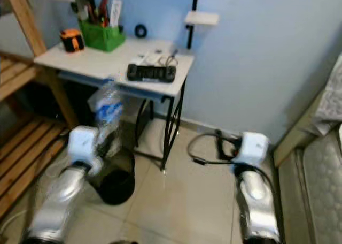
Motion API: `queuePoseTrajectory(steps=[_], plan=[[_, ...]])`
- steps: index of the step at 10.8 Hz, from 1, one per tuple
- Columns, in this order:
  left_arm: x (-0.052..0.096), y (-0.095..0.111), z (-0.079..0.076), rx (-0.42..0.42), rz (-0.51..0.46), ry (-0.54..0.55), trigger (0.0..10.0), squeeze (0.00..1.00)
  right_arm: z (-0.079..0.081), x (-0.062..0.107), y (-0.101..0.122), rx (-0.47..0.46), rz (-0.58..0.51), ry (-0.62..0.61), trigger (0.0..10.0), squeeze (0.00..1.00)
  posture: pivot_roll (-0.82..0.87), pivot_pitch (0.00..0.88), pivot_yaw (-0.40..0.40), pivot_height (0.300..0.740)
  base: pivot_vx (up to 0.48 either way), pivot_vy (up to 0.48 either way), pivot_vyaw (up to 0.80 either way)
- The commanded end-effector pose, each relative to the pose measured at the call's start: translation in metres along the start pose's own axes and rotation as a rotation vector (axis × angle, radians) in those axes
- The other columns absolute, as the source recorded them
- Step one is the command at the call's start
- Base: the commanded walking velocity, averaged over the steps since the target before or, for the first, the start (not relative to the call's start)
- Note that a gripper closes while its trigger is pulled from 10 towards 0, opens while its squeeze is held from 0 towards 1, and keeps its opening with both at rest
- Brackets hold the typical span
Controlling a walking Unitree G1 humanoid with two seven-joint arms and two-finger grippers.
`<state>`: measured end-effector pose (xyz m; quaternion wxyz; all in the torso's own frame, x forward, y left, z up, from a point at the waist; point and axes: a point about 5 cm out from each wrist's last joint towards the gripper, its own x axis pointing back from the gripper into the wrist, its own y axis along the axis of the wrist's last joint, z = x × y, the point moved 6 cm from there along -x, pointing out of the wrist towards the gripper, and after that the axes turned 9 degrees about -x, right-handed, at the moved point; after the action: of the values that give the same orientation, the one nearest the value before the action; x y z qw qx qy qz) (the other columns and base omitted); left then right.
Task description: Clean up the room
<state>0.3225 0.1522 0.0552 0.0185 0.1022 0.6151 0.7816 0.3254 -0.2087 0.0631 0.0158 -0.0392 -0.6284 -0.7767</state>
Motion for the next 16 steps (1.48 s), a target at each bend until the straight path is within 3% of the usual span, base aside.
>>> queuePoseTrajectory(steps=[1,2,7,8,10,16], plan=[[-0.003,0.014,-0.007,-0.009,-0.060,-0.022,10.0,0.00,-0.003,0.001,-0.004,0.015,0.013,-0.002,10.0,0.21,-0.07,0.000,0.003,0.740,0.000,0.000,0.56],[0.003,0.006,-0.010,-0.032,-0.044,-0.019,10.0,0.00,0.008,0.001,-0.008,0.040,0.025,0.041,10.0,0.21,-0.05,0.000,-0.016,0.740,0.000,0.000,0.56],[-0.002,0.011,0.000,-0.023,-0.051,0.046,10.0,0.00,0.017,-0.004,-0.014,0.063,0.052,0.089,10.0,0.24,-0.02,0.000,-0.052,0.740,0.000,0.000,0.56],[-0.002,0.012,0.001,-0.040,-0.052,0.048,10.0,0.00,0.020,-0.003,-0.016,0.072,0.063,0.100,10.0,0.21,-0.02,0.000,-0.052,0.740,0.000,0.000,0.56],[-0.005,0.018,0.005,-0.011,-0.076,0.038,10.0,0.00,0.018,-0.002,-0.021,0.061,0.079,0.087,10.0,0.03,-0.01,0.000,-0.051,0.740,0.223,0.000,0.00],[-0.016,0.019,-0.004,0.002,-0.072,-0.013,10.0,0.00,0.014,0.006,-0.028,0.049,0.089,0.070,10.0,0.01,-0.04,0.000,-0.028,0.740,0.458,0.000,0.00]])
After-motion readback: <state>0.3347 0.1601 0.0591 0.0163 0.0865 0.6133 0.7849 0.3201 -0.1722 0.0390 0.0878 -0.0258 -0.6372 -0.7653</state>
